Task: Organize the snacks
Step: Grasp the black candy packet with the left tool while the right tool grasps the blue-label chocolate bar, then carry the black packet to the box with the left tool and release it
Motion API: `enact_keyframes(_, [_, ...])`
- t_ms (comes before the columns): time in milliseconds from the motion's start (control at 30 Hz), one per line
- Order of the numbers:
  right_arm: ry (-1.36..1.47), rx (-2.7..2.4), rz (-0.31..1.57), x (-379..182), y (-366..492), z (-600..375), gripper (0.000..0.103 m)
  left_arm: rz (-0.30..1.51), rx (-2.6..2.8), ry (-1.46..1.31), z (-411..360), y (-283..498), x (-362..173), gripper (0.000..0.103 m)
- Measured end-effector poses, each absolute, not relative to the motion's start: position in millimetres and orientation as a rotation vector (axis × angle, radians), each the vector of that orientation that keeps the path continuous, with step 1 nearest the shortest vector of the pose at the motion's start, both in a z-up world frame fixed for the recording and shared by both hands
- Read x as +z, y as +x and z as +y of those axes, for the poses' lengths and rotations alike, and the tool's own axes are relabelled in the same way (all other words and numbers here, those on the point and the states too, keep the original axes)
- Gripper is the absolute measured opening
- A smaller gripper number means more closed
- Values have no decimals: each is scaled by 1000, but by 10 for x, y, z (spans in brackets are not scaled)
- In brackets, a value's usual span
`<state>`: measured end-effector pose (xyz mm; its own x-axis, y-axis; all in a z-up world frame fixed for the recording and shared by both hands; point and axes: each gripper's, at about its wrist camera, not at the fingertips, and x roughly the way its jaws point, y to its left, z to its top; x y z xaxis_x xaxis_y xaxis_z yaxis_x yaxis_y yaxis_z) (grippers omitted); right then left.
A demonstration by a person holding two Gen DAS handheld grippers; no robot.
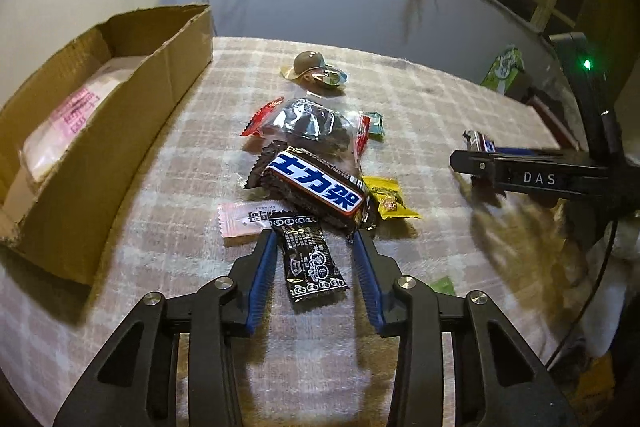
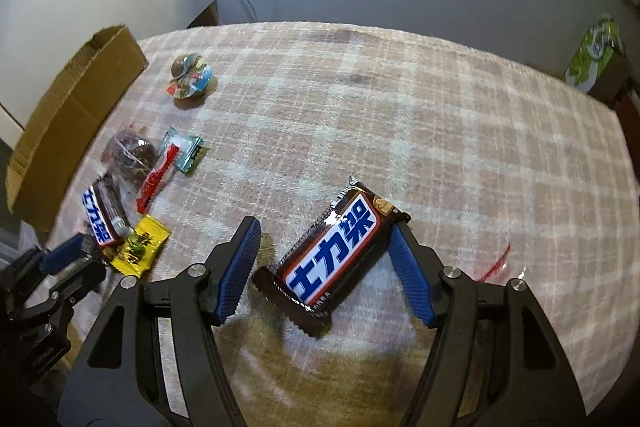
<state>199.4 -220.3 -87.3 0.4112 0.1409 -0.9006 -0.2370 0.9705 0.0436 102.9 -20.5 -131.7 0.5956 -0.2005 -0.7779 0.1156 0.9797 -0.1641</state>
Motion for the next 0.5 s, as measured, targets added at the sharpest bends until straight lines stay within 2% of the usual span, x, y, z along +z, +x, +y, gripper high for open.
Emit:
enact_keyframes(200, [-178,242,1100,-884,1929,-2161,55,904,-158,-18,-259,1019,-1334,24])
enact_keyframes(267, [-179,238,1096,-870,1909,-2207,43,904,-159,-24,-237,1023,-1334,23])
enact_keyframes(367, [-169,233,1092,-856,1893,-2276,30,900,-163,-33,-224,1021,-1333,22])
enact_keyframes(500, [-144,242,1092,-843,1860,-2337,30,899,-171,-72,-178,998,-1325,21])
